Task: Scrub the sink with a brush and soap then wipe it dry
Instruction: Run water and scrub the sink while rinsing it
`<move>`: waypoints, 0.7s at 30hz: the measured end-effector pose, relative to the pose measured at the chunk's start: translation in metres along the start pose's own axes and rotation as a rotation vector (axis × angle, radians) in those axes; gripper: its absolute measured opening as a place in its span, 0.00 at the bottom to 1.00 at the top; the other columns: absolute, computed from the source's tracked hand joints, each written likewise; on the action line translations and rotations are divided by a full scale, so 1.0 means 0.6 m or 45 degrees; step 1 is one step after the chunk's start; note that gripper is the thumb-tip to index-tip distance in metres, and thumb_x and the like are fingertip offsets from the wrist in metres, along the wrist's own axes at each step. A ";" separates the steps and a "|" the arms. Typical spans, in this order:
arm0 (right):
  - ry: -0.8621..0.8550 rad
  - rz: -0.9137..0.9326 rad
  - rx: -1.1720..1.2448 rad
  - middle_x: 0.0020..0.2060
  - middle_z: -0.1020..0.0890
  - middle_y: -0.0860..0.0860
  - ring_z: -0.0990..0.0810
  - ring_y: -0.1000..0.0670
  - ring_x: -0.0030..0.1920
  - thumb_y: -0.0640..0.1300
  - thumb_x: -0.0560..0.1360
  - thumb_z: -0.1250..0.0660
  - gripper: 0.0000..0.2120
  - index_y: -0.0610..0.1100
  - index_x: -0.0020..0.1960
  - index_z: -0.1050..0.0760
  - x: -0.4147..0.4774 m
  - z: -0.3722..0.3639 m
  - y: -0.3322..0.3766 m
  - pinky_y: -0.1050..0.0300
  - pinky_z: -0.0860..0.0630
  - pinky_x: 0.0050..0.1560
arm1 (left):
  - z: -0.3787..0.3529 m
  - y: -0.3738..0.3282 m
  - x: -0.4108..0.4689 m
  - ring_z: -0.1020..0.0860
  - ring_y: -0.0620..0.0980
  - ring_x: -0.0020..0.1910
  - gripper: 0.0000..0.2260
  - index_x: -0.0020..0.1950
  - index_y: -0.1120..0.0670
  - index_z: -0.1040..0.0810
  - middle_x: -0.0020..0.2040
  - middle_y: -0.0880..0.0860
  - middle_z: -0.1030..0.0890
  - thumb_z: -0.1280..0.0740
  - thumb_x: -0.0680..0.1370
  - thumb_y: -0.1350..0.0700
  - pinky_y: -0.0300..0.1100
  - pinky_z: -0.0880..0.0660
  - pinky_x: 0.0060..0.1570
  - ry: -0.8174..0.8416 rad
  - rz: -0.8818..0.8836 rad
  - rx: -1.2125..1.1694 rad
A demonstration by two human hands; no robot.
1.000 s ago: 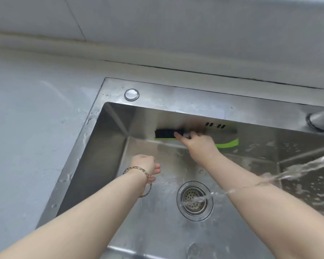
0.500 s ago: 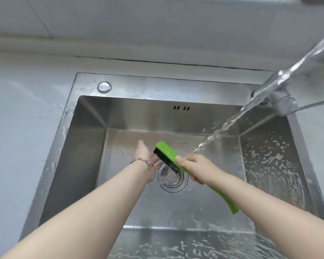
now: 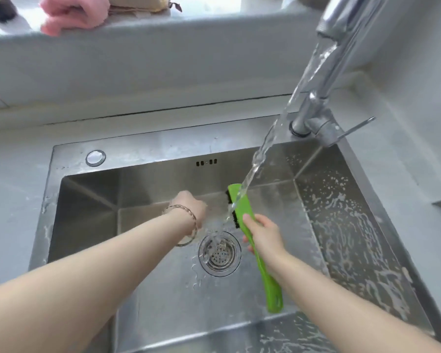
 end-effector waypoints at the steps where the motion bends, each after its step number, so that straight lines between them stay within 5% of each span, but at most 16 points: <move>1: -0.117 -0.013 0.165 0.31 0.25 0.50 0.27 0.54 0.24 0.43 0.78 0.37 0.04 0.43 0.50 0.28 0.017 0.000 0.002 0.65 0.33 0.22 | 0.030 -0.034 0.010 0.22 0.57 0.52 0.12 0.60 0.57 0.27 0.55 0.57 0.21 0.44 0.79 0.59 0.47 0.26 0.50 -0.173 -0.249 0.305; 4: -0.295 0.012 0.813 0.33 0.25 0.48 0.25 0.59 0.21 0.39 0.79 0.40 0.03 0.43 0.53 0.30 0.067 -0.023 0.037 0.69 0.30 0.23 | 0.069 -0.130 0.003 0.24 0.56 0.53 0.12 0.58 0.57 0.24 0.56 0.54 0.22 0.44 0.78 0.61 0.46 0.27 0.49 -0.469 -0.975 0.685; 7: -0.299 -0.018 1.317 0.44 0.21 0.44 0.19 0.49 0.36 0.39 0.79 0.39 0.07 0.45 0.57 0.30 0.112 -0.070 0.067 0.59 0.25 0.36 | 0.058 -0.187 0.015 0.22 0.62 0.52 0.14 0.55 0.61 0.23 0.57 0.59 0.22 0.41 0.72 0.64 0.51 0.26 0.46 -0.507 -1.436 0.806; 10: -0.386 -0.122 1.387 0.53 0.23 0.44 0.21 0.50 0.38 0.41 0.79 0.39 0.10 0.46 0.60 0.28 0.144 -0.090 0.051 0.59 0.24 0.36 | 0.033 -0.210 0.060 0.38 0.58 0.71 0.19 0.69 0.58 0.33 0.73 0.56 0.36 0.40 0.78 0.58 0.53 0.36 0.65 -0.438 -1.382 0.959; 13: -0.340 -0.224 1.321 0.55 0.23 0.43 0.23 0.58 0.32 0.40 0.81 0.44 0.13 0.42 0.65 0.32 0.184 -0.104 0.003 0.65 0.25 0.34 | 0.004 -0.201 0.099 0.58 0.49 0.76 0.25 0.76 0.50 0.53 0.77 0.49 0.57 0.50 0.81 0.48 0.47 0.55 0.72 -0.360 -1.237 1.224; 16: -0.254 -0.480 1.426 0.47 0.27 0.48 0.26 0.58 0.36 0.44 0.83 0.51 0.10 0.43 0.52 0.31 0.210 -0.117 -0.046 0.66 0.24 0.38 | -0.005 -0.201 0.112 0.61 0.49 0.75 0.25 0.76 0.48 0.58 0.77 0.48 0.60 0.54 0.81 0.45 0.48 0.59 0.72 -0.373 -1.167 1.348; 19: -0.181 -0.430 1.504 0.50 0.26 0.46 0.27 0.50 0.47 0.55 0.73 0.44 0.23 0.41 0.61 0.32 0.226 -0.095 -0.055 0.53 0.25 0.57 | -0.004 -0.199 0.109 0.61 0.50 0.75 0.27 0.76 0.48 0.60 0.76 0.48 0.60 0.52 0.81 0.46 0.48 0.59 0.72 -0.368 -1.154 1.373; 21: -0.280 -0.270 1.691 0.48 0.24 0.46 0.27 0.50 0.45 0.49 0.78 0.42 0.10 0.46 0.55 0.29 0.199 -0.045 -0.015 0.56 0.27 0.51 | -0.004 -0.199 0.106 0.61 0.50 0.75 0.27 0.76 0.48 0.60 0.76 0.48 0.61 0.51 0.81 0.46 0.48 0.58 0.72 -0.380 -1.155 1.375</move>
Point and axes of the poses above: each hand's wrist, its own x-axis towards the middle knuckle, its own z-axis out of the back of the hand, y = z × x, the point moved 8 cm from there along x, towards the middle knuckle
